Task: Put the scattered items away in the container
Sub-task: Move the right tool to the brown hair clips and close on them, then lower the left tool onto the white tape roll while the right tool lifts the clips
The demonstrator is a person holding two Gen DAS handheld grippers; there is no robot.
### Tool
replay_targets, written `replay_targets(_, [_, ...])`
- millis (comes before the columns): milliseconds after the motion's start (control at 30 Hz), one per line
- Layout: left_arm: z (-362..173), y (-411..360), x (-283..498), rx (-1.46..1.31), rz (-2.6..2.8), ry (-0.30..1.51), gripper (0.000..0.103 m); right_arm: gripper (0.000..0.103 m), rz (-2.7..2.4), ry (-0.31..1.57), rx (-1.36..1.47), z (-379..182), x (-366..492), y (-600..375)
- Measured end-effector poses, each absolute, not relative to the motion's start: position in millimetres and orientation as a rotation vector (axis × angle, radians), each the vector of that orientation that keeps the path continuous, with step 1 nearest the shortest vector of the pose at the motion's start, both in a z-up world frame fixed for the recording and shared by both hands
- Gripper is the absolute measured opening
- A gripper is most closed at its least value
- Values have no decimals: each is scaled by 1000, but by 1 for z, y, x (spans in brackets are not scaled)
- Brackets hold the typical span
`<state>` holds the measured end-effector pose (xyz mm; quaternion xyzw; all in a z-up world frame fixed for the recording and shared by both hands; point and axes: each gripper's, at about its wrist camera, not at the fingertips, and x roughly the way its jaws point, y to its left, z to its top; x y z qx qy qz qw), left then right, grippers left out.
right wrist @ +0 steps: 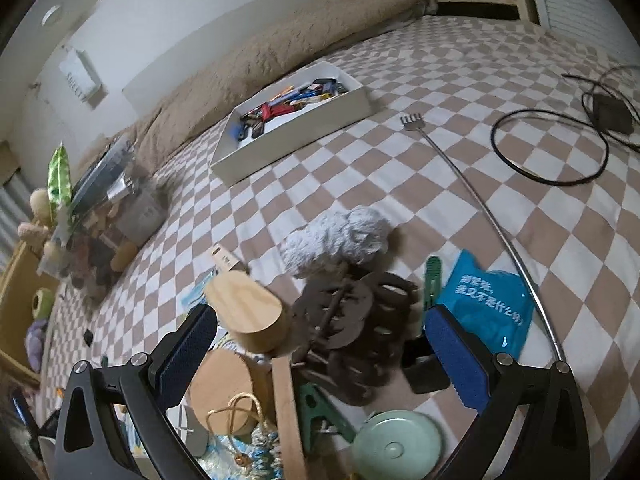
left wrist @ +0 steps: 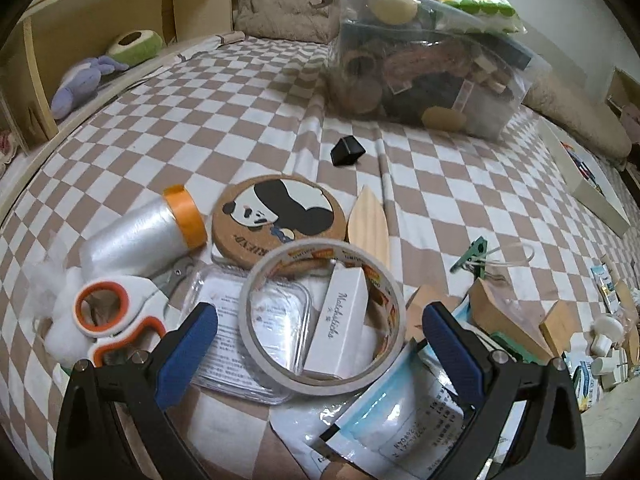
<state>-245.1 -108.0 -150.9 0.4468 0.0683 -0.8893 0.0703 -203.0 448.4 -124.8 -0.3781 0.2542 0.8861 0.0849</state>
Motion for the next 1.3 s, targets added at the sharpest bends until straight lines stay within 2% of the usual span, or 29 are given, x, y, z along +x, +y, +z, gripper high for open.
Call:
replay_targets(267, [-157, -100, -246, 1358, -2663, 144, 103, 101, 2581, 552, -1200, -139, -216, 427])
replay_targets(333, [-158, -99, -246, 1356, -2662, 128, 103, 87, 2557, 525, -1218, -144, -218, 427])
replay_targets(467, [-160, -96, -246, 1349, -2656, 94, 103, 79, 2526, 426, -1219, -150, -221, 425])
replay_targets(533, [-161, -96, -246, 1347, -2653, 89, 103, 71, 2517, 389, -1212, -151, -220, 424])
replay_targets(733, [-162, -98, -246, 1346, -2655, 112, 103, 70, 2543, 397, -1182, -149, -216, 426])
replay_targets(967, [-163, -98, -245, 1342, -2652, 116, 103, 68, 2635, 497, -1085, -132, -206, 428])
replay_targets(1033, [-163, -99, -245, 1337, -2641, 114, 103, 63, 2664, 536, -1059, -126, -202, 427])
replay_targets(1067, [-163, -100, -246, 1330, -2629, 115, 103, 54, 2678, 556, -1049, -123, -200, 428])
replay_targets(1100, [-163, -102, -246, 1322, -2611, 117, 103, 40, 2697, 581, -1041, -120, -197, 427])
replay_targets(1267, [-163, -106, -249, 1317, -2591, 108, 103, 34, 2733, 636, -1046, -119, -197, 425])
replay_targets(1300, [-164, -103, -249, 1320, -2587, 83, 103, 30, 2738, 636, -1047, -120, -198, 424])
